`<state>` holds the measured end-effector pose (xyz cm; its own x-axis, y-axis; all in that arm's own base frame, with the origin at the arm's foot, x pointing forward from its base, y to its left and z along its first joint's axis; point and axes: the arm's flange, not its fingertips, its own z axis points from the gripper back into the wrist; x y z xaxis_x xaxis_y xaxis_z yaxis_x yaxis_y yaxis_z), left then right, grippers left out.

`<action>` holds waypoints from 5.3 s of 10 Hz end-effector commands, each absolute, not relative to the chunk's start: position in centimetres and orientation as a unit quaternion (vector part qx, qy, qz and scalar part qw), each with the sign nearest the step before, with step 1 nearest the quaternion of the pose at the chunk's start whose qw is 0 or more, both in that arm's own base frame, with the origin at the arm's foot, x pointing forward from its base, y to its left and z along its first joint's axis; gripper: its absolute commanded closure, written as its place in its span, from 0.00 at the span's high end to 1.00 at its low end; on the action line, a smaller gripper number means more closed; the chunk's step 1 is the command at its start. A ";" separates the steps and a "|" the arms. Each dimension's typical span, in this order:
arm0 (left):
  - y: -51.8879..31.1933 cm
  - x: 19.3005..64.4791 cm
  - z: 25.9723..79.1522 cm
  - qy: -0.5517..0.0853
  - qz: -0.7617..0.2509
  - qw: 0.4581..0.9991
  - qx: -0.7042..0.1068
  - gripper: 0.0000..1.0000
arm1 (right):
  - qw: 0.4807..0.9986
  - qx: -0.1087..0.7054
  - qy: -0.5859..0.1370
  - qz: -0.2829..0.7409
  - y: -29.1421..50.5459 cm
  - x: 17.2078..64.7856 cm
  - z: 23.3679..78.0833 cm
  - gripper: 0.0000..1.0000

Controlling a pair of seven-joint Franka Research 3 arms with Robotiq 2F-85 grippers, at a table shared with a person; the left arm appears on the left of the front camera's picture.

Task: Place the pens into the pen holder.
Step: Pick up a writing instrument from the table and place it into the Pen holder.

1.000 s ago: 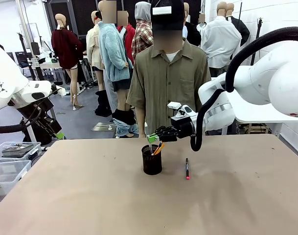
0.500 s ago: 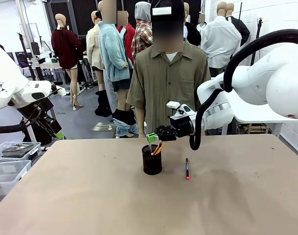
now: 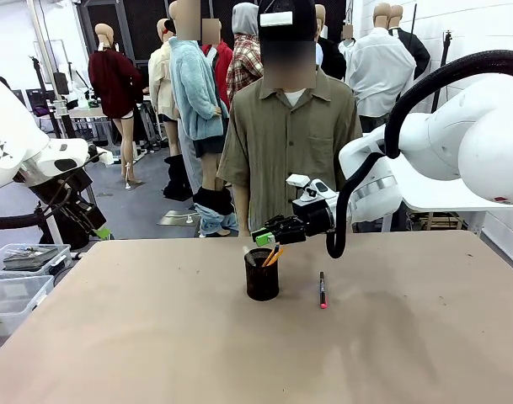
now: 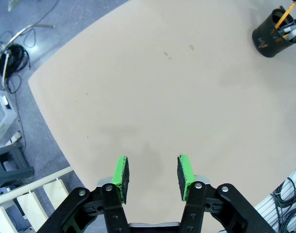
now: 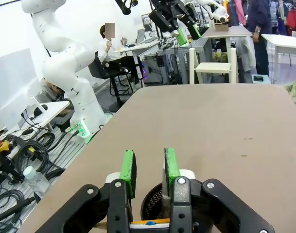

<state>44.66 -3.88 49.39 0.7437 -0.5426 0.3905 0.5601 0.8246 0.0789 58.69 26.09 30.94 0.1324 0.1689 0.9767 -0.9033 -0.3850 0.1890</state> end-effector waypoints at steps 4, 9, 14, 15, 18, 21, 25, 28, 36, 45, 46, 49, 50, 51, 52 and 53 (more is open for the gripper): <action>-3.8 44.8 49.5 -0.205 -0.292 0.934 -0.014 0.54 | 0.447 0.556 -0.325 0.621 25.1 57.2 33.0 0.33; -3.8 44.8 49.5 -0.205 -0.292 0.934 -0.014 0.54 | 0.389 0.496 -0.415 0.655 20.4 51.9 39.5 0.33; -3.8 44.8 49.5 -0.205 -0.292 0.934 -0.014 0.54 | 0.505 0.387 -0.474 0.609 13.8 44.3 44.1 0.33; -3.8 44.8 49.5 -0.205 -0.292 0.934 -0.014 0.54 | 0.515 0.383 -0.480 0.597 13.1 44.0 44.1 0.33; -3.8 44.8 49.5 -0.205 -0.292 0.934 -0.014 0.54 | 0.630 0.340 -0.496 0.491 12.1 43.1 45.6 0.33; -3.8 44.8 49.5 -0.205 -0.292 0.934 -0.014 0.54 | 0.814 0.325 -0.345 0.336 13.0 46.2 48.8 0.33; -3.8 44.8 49.5 -0.205 -0.292 0.934 -0.014 0.54 | 0.917 0.260 -0.176 0.247 16.2 49.5 48.6 0.33; -3.8 44.8 49.5 -0.205 -0.292 0.934 -0.014 0.54 | 0.951 0.214 -0.070 0.212 19.0 50.7 47.3 0.33; -3.8 44.8 49.5 -0.205 -0.292 0.934 -0.014 0.54 | 0.996 0.024 0.072 0.050 24.3 53.2 39.3 0.33; -3.8 44.8 49.5 -0.205 -0.292 0.934 -0.014 0.54 | 0.998 -0.018 0.049 0.022 25.8 54.4 31.6 0.33; -3.8 44.8 49.5 -0.205 -0.292 0.934 -0.014 0.54 | 0.999 -0.015 0.041 0.023 25.7 54.5 31.2 0.33; -3.8 44.8 49.5 -0.205 -0.292 0.934 -0.014 0.54 | 0.999 -0.018 0.034 0.022 25.8 55.1 30.8 0.33; -3.8 44.8 49.5 -0.205 -0.292 0.934 -0.014 0.54 | 0.999 -0.019 0.034 0.023 25.9 55.3 30.7 0.33; -3.8 44.8 49.5 -0.205 -0.292 0.934 -0.014 0.54 | 0.999 -0.026 0.037 0.022 26.0 55.5 30.5 0.33; -3.8 44.8 49.5 -0.205 -0.292 0.934 -0.014 0.54 | 0.998 -0.033 0.039 0.021 26.1 55.6 30.4 0.33; -3.8 44.8 49.5 -0.205 -0.292 0.934 -0.014 0.54 | 0.998 -0.033 0.044 0.024 26.1 55.6 30.3 0.33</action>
